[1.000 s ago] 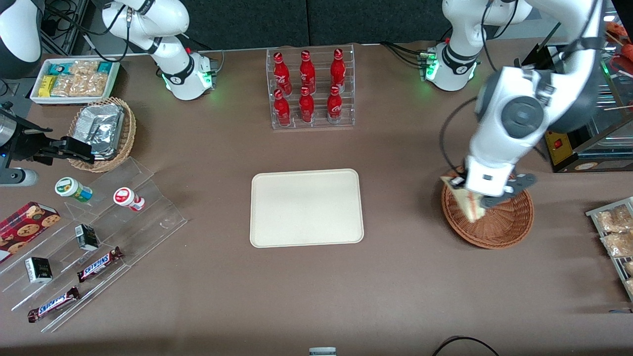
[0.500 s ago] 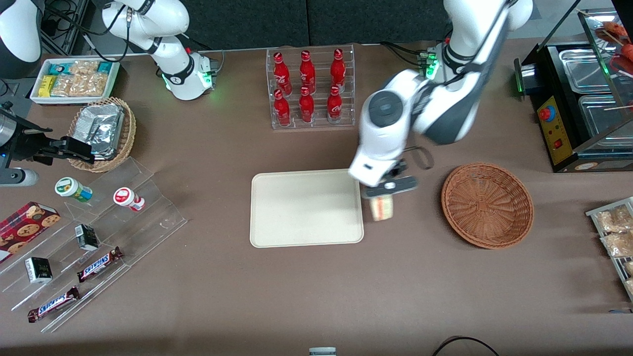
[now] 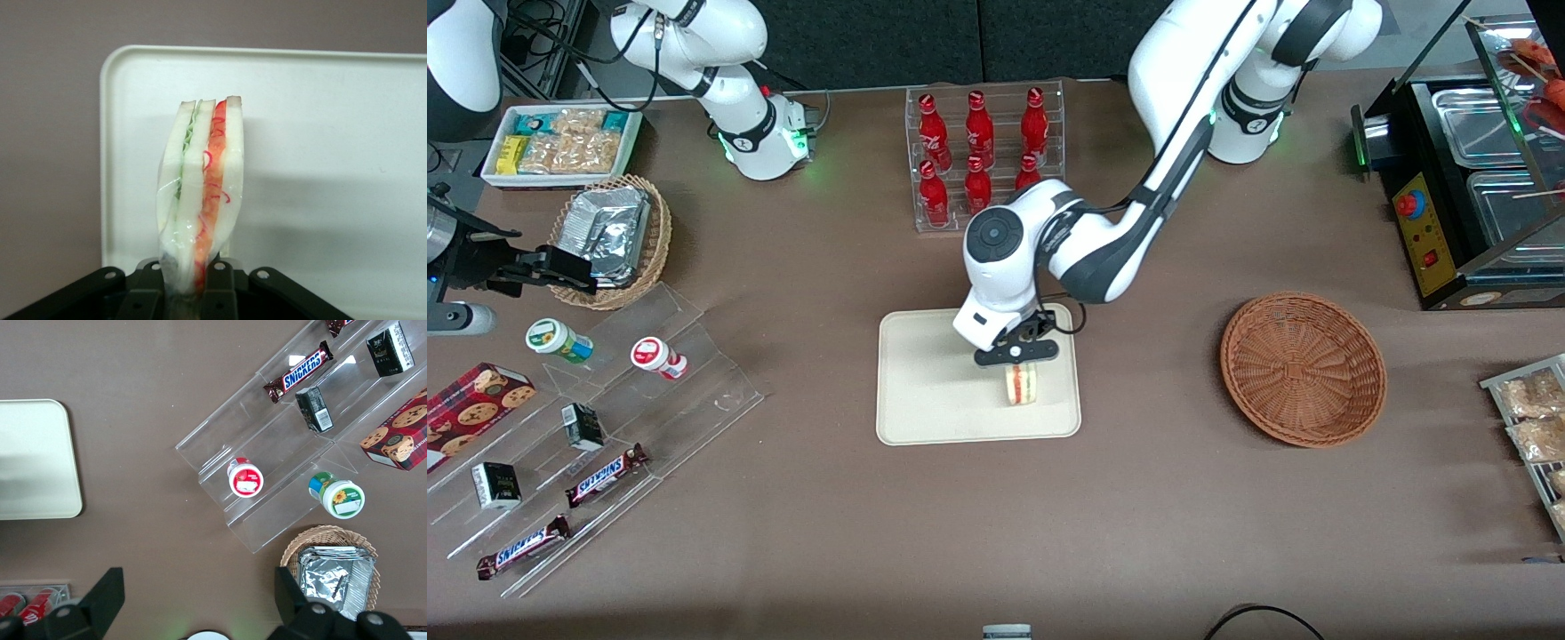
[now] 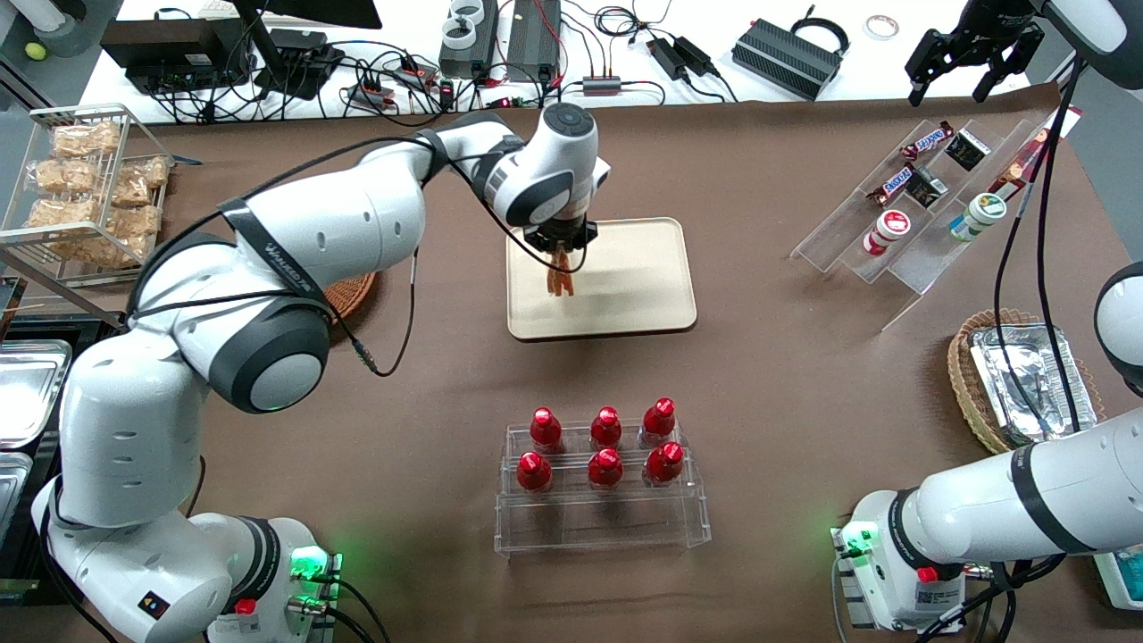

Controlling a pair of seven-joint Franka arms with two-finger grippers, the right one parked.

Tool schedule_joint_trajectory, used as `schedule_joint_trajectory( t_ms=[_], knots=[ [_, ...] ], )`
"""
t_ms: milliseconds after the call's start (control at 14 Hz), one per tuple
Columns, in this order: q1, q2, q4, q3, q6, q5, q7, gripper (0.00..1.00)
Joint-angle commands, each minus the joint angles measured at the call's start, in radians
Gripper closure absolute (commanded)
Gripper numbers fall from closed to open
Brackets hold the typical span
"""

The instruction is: Place sandwich from basket to tray

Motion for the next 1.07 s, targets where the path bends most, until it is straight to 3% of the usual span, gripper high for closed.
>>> schedule_joint_trajectory(
  t_ms=[0, 357, 500, 571, 714, 1000],
  knots=[
    [-0.033, 0.047, 0.039, 0.013, 0.034, 0.024, -0.028, 0.83],
    [-0.043, 0.084, 0.039, 0.013, 0.046, 0.059, -0.057, 0.82],
    [-0.043, 0.090, 0.040, 0.015, 0.062, 0.061, -0.084, 0.76],
    [-0.043, 0.090, 0.039, 0.015, 0.074, 0.059, -0.087, 0.67],
    [-0.043, 0.085, 0.039, 0.015, 0.076, 0.062, -0.090, 0.05],
    [-0.025, 0.012, 0.039, 0.018, 0.019, 0.058, -0.146, 0.01]
  ],
)
